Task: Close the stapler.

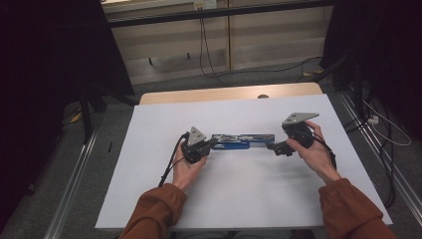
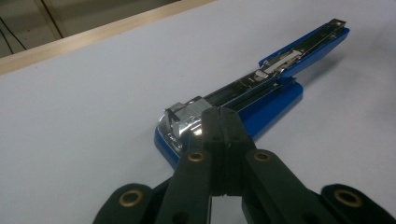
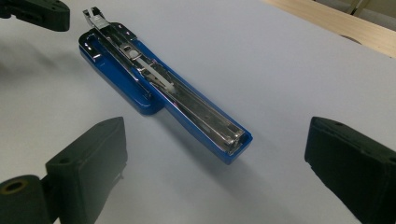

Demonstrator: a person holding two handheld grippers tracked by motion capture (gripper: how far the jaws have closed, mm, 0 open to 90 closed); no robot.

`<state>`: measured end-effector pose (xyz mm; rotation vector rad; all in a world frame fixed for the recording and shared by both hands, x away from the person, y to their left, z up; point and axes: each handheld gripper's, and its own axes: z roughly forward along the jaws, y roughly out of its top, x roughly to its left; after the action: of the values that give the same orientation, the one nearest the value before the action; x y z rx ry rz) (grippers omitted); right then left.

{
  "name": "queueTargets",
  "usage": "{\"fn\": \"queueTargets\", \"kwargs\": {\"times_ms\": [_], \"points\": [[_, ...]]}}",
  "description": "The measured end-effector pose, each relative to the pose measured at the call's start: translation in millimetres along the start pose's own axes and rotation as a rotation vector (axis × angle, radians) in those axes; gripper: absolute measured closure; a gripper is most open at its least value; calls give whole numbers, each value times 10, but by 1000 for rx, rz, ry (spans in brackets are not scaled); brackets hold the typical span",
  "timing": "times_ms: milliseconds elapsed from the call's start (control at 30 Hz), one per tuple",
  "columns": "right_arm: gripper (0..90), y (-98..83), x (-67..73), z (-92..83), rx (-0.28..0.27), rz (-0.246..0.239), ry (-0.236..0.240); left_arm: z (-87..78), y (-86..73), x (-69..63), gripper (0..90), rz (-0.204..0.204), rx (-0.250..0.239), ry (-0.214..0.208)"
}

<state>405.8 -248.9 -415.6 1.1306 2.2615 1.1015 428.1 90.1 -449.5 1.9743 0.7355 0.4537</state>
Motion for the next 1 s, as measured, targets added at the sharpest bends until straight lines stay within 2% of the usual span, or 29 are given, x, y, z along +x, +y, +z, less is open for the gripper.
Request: {"fn": "queueTargets", "kwargs": {"times_ms": [100,167,367,433,567,600,800,1000], "points": [[56,-2,3,6,3,2,1,40,0,-6,900,12,-1,3],[56,-2,2,5,3,1,2,64,-10,-29,900,19,2,-11],[56,-7,0,8,6,-1,2,103,-21,-9,900,24,1,5],[56,-5,3,11,4,-1,3,104,-21,0,900,13,9,9],[56,-9,6,26,11,-3,7,128,-13,0,900,28,29,9],[56,-9,6,26,12,-4,6,134,-6,3,900,32,39,20],[56,-13,4,24,12,-3,5,178,-3,4,900,53,78,15],[56,-38,0,34,28,-3,-1,191,7,6,900,55,82,11]]}}
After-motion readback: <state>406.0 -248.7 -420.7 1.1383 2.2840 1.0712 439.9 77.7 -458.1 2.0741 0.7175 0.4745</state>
